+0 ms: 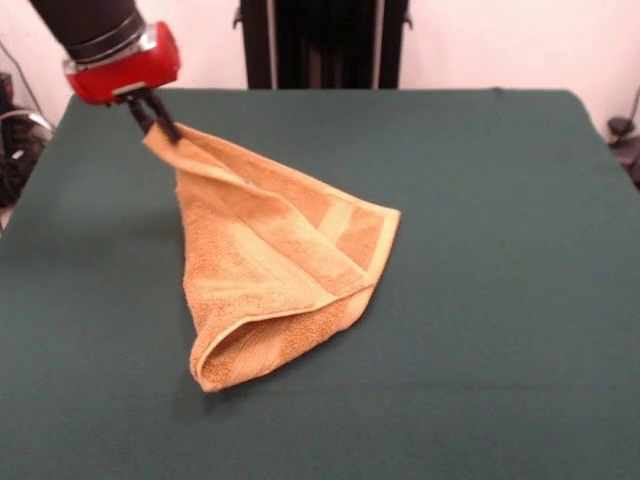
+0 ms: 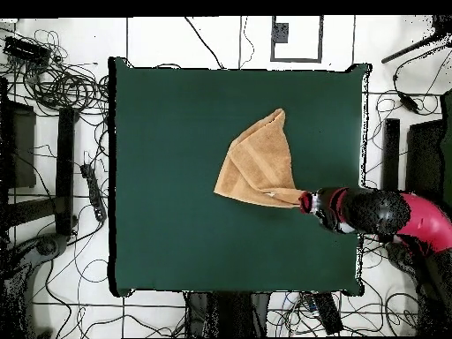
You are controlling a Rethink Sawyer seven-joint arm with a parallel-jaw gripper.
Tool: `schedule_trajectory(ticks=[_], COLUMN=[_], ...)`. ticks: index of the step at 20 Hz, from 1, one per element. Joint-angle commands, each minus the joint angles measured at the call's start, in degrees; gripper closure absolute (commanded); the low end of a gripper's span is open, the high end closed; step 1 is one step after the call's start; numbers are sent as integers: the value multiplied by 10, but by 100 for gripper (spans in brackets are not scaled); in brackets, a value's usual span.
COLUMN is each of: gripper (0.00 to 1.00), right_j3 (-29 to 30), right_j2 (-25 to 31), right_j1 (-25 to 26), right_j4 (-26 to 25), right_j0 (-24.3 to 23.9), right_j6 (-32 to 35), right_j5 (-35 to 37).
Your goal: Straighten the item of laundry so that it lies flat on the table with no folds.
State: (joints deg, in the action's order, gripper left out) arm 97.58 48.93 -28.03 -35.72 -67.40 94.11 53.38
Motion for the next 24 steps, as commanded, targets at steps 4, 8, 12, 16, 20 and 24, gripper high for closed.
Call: schedule_trajectory(ticks=[4, 8, 12, 16, 20, 24], gripper=[100, 100, 100, 100, 100, 100], right_j3=[-19, -18, -24, -87, -177, -243], right_j2=[12, 17, 29, 16, -9, -13], right_j1=[16, 44, 37, 56, 96, 138], right_j4=[-16, -11, -6, -7, -11, -37], right_j0=[9, 7, 15, 53, 105, 127], right_j6=[-167, -154, -128, -112, -117, -177], right_j5=[32, 0, -21, -4, 48, 46])
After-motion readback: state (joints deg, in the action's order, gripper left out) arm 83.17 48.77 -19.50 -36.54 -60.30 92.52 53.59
